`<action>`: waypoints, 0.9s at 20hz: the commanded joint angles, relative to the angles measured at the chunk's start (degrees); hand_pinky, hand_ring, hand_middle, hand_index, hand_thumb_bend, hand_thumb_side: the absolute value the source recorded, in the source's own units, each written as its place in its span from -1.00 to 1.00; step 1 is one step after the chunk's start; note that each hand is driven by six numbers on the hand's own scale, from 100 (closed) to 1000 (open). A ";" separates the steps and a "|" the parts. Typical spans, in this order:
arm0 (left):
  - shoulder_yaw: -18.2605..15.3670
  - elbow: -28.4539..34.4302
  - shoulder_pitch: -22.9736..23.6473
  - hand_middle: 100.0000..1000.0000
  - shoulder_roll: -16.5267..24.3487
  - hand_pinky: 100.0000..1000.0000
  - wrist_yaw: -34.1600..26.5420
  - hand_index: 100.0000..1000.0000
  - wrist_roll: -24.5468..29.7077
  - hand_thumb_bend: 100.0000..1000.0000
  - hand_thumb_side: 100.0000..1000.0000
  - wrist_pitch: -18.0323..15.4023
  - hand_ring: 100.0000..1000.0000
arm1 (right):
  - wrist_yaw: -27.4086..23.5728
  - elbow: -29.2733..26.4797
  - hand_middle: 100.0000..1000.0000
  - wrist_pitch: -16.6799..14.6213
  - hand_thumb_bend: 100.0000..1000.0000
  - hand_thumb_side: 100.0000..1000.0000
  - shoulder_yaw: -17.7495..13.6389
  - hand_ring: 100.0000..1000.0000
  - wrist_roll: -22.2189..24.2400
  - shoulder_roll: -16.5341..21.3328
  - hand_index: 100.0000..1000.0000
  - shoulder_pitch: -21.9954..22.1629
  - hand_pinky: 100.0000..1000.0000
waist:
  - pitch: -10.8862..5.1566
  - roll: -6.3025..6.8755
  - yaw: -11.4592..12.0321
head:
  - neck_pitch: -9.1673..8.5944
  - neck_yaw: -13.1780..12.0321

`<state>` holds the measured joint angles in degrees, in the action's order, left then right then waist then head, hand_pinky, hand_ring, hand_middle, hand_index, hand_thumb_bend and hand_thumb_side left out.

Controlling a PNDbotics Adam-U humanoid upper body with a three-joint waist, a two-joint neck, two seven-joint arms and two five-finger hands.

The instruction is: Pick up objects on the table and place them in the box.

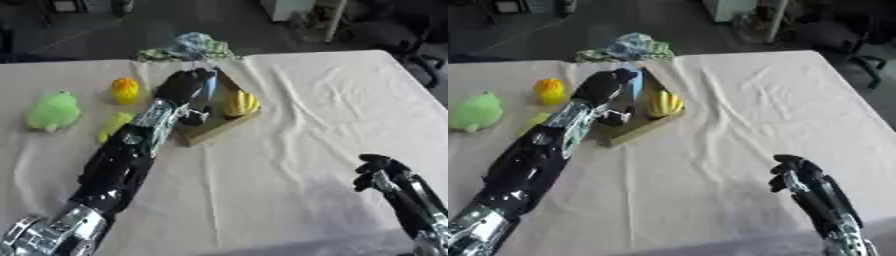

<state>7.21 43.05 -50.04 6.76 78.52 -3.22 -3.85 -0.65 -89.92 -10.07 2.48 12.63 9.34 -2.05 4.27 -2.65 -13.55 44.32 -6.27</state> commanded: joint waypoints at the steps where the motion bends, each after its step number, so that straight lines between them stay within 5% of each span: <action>1: -0.13 3.37 -2.38 0.62 2.97 0.63 -2.18 0.92 1.00 -0.86 -0.78 -1.44 0.50 | 0.03 -0.56 0.01 -0.15 -1.00 0.00 -0.52 -0.04 -0.07 0.69 0.45 -0.50 -0.09 | -0.61 -0.24 0.31 | -0.20 0.60; 4: 1.89 7.36 -4.23 0.59 6.52 0.62 -4.33 0.91 3.09 -1.00 -0.73 -3.98 0.48 | 0.24 -0.62 0.02 -0.22 -1.00 0.01 -1.03 -0.04 -0.46 0.98 0.45 -0.55 -0.09 | -0.59 0.35 0.97 | -0.20 1.41; 5: 3.15 8.91 -4.88 0.61 8.00 0.63 -5.27 0.91 4.02 -0.78 -0.81 -4.94 0.50 | 0.36 -0.66 0.02 -0.23 -1.00 -0.01 -1.28 -0.04 -0.67 1.16 0.45 -0.57 -0.09 | -0.57 0.65 1.30 | -0.20 1.91; 9: 9.50 15.52 -5.37 0.63 14.56 0.63 -9.32 0.89 8.06 -0.56 -0.71 -9.01 0.54 | 0.92 -0.79 0.02 -0.19 -1.00 0.00 -2.08 -0.04 -1.46 2.09 0.45 -0.56 -0.09 | -0.42 2.11 2.90 | -0.20 3.90; 13: 10.19 22.23 -3.55 0.64 28.35 0.61 -26.53 0.85 25.02 -0.49 -0.61 -23.90 0.56 | 1.21 -0.93 0.02 -0.19 -1.00 -0.01 -2.07 -0.04 -1.51 2.38 0.45 -0.91 -0.09 | -0.31 2.65 3.17 | -0.20 4.13; 18: 11.53 20.91 -2.01 0.64 31.48 0.59 -30.66 0.82 41.37 -0.35 -0.50 -28.61 0.55 | 1.26 -0.85 0.01 -0.19 -1.00 0.00 -2.14 -0.04 -1.59 2.50 0.45 -0.77 -0.09 | -0.27 2.59 2.95 | -0.20 4.30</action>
<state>18.72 63.56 -51.13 36.10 48.88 33.67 -30.25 0.41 -89.94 -10.27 0.71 11.25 10.48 -2.45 4.32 -0.71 -10.56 44.32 -2.14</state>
